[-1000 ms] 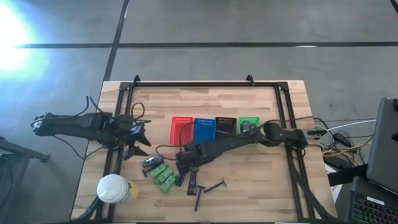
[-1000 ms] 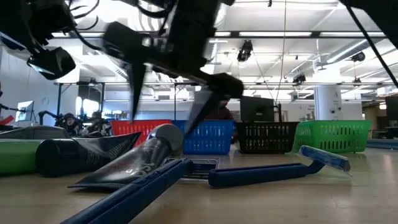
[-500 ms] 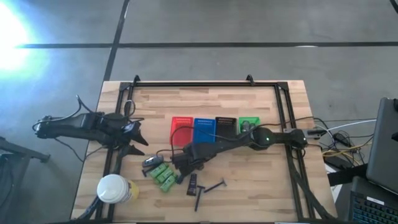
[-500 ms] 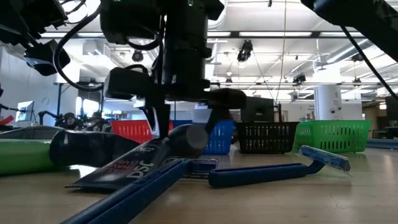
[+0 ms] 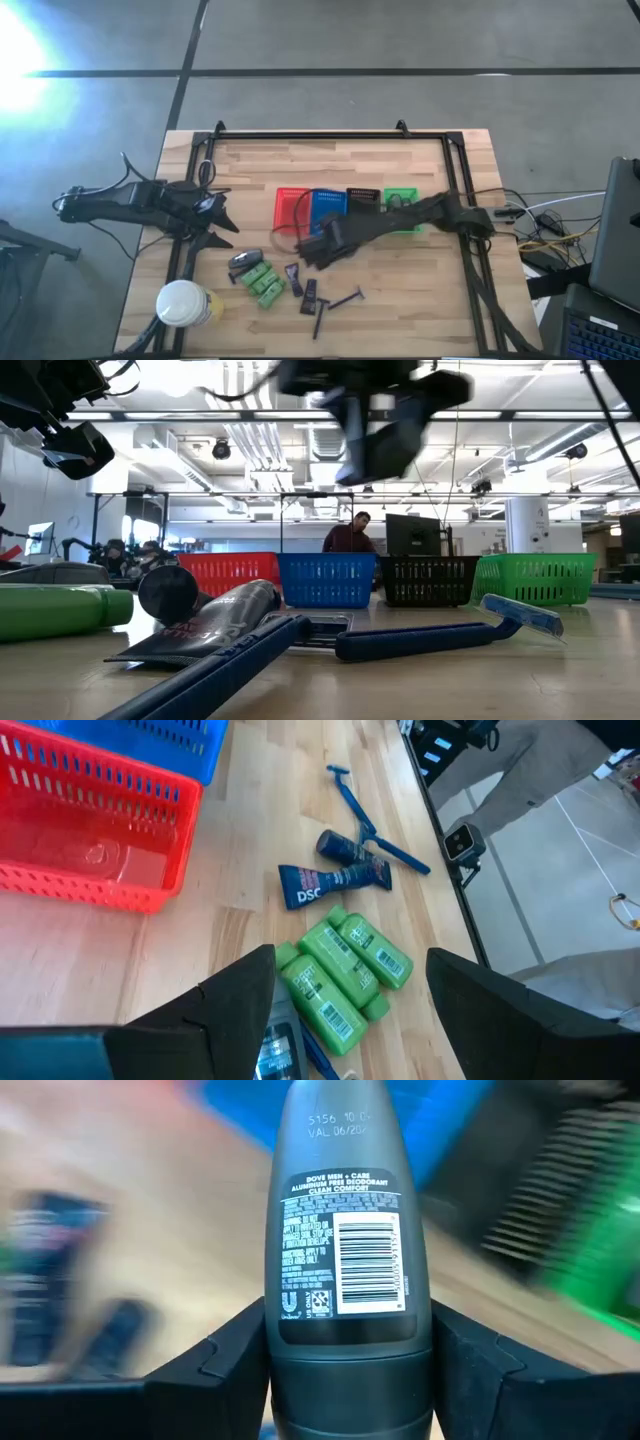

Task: Pick & Place Travel size toiletries
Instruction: Put the black deodorant into the green bin

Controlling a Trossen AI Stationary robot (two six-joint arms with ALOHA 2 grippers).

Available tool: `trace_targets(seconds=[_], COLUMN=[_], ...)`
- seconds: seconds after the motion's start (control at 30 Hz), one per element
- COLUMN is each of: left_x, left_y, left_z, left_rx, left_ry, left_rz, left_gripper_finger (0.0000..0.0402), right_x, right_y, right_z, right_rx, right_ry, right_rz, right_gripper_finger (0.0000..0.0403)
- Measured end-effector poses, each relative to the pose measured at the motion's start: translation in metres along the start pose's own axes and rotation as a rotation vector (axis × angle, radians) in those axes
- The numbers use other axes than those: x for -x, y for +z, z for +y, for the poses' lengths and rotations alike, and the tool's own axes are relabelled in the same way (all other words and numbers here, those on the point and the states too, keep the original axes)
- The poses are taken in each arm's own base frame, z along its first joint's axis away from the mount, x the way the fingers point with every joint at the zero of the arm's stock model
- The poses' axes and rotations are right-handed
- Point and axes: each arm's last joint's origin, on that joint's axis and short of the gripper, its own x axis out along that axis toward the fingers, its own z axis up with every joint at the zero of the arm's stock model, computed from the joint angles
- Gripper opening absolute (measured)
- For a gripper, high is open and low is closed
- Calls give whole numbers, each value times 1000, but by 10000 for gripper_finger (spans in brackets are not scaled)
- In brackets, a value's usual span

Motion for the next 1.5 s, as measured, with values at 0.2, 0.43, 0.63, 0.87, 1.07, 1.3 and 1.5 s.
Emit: trace_targets(seconds=[0.2,0.43,0.63,0.87,1.07,1.3,1.5], left_x=[-1,-2,-2,-12,-32,-61,-89], left_y=[1,1,1,-2,-1,-5,-13], left_z=[0,0,0,5,11,20,15], left_rx=[0,16,4,74,152,167,88], left_ry=[-1,1,0,41,107,229,272], left_rz=[-3,5,5,115,239,412,512], left_gripper_finger=[265,265,265,270,295,301,301], right_x=[-7,-48,-80,-74,-43,-21,-13], right_y=[18,11,7,-1,-8,-16,-26], right_z=[-76,-143,-169,-173,-157,-149,-150], right_rx=[-184,-420,-490,-484,-414,-371,-320], right_ry=[-116,-60,-79,-68,21,71,47], right_rz=[4,-10,-16,-36,-154,-220,-238], right_gripper_finger=[199,199,251,342,379,381,382])
